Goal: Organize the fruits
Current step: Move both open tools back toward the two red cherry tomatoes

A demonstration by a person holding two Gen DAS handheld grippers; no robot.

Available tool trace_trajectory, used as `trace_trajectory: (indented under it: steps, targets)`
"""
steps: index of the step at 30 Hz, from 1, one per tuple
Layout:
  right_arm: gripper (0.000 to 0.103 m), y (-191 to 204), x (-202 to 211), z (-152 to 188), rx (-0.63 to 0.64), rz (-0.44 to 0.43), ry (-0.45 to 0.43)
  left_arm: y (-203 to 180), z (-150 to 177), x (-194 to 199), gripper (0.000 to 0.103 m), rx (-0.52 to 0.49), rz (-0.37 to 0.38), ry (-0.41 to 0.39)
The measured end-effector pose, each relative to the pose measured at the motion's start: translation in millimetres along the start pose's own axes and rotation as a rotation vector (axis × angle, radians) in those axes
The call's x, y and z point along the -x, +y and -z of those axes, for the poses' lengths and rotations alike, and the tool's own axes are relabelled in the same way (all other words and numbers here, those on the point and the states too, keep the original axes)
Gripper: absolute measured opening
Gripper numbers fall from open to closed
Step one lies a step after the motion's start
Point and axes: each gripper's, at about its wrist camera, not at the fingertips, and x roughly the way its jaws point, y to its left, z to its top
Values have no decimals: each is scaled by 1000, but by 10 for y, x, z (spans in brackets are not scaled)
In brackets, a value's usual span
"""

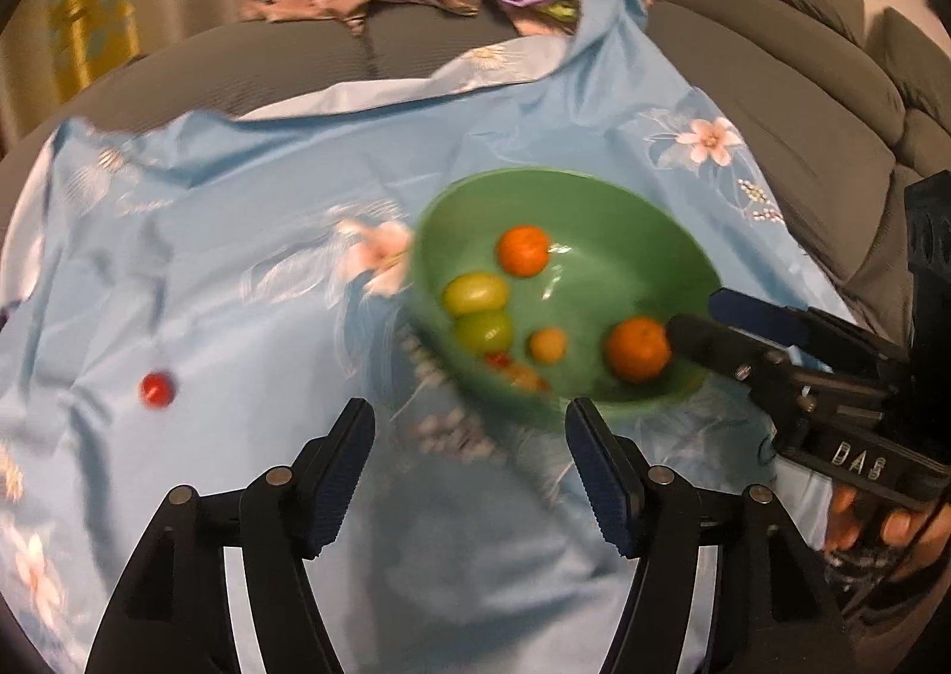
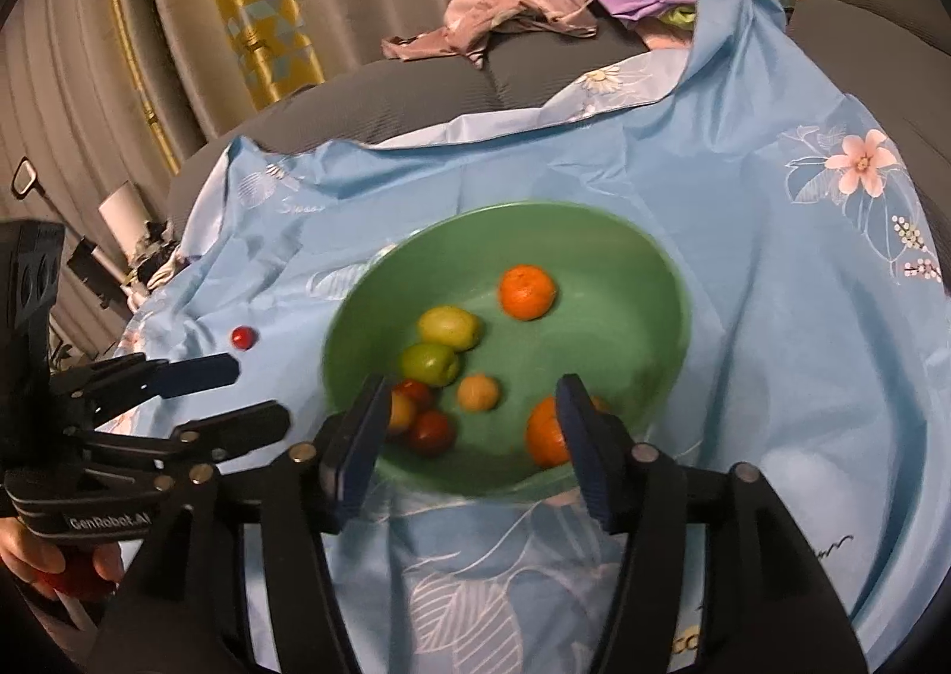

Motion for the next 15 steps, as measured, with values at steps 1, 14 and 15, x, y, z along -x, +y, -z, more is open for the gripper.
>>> trace_trajectory:
  steps: [1, 14, 15]
  targets:
    - [58, 37, 12, 19, 5, -8, 4, 49, 51, 44, 67, 13, -7, 0]
    - [66, 563, 163, 223, 122, -74, 60, 790, 878, 553, 67, 239, -115, 26]
    - [66, 603, 165, 238, 131, -78, 64, 840, 939, 583, 67, 256, -118, 28]
